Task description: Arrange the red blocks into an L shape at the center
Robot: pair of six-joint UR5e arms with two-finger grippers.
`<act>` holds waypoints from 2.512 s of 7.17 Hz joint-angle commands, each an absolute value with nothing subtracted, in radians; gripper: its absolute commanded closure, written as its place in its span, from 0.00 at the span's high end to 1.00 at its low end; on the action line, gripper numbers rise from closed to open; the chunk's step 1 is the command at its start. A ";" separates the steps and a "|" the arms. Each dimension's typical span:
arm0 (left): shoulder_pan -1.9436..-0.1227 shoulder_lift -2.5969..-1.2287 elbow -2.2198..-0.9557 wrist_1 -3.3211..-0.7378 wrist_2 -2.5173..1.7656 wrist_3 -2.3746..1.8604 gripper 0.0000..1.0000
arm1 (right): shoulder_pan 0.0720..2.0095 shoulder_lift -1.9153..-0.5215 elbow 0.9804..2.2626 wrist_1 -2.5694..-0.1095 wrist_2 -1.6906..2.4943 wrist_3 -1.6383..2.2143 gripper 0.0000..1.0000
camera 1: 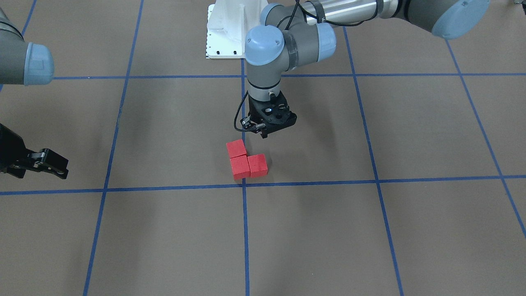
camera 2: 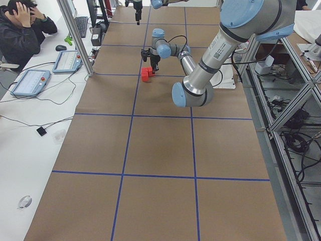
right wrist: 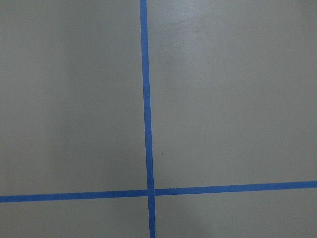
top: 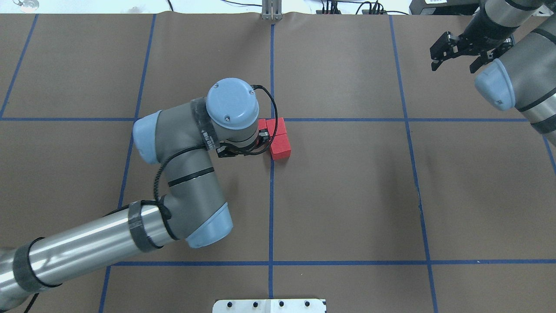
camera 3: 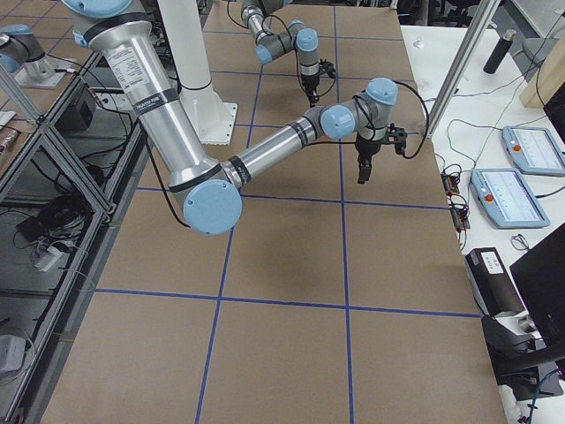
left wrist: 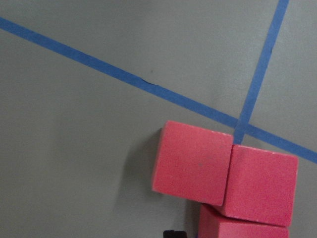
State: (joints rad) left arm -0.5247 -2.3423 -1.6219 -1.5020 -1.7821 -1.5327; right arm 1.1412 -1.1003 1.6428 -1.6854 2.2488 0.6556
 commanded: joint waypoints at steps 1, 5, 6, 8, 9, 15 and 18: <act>-0.563 -2.107 -1.899 -1.451 -1.782 -1.400 0.13 | 1.143 -1.106 1.649 -1.684 2.249 0.637 0.99; -0.810 -1.911 -1.975 -1.465 -1.783 -0.889 1.00 | 1.231 -1.179 1.677 -1.686 2.258 0.429 0.99; -0.954 -1.890 -1.956 -1.465 -1.787 -0.688 1.00 | 1.277 -1.202 1.672 -1.687 2.257 0.331 0.99; -1.180 -1.852 -1.842 -1.476 -1.997 -0.357 1.00 | 1.349 -1.262 1.672 -1.689 2.263 0.288 0.99; -1.287 -1.842 -1.765 -1.523 -2.088 -0.266 1.00 | 1.398 -1.307 1.674 -1.687 2.317 0.219 0.99; -1.582 -1.657 -1.407 -1.841 -2.338 -0.048 1.00 | 1.476 -1.503 1.597 -1.540 2.312 0.120 0.99; -1.585 -1.644 -1.556 -1.688 -2.332 -0.055 1.00 | 1.496 -1.512 1.612 -1.540 2.324 0.118 0.99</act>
State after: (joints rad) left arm -1.5844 -1.6451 -1.4950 -1.7782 -2.3335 -0.0540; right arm 1.4875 -1.5082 1.6092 -1.5351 2.3205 0.1182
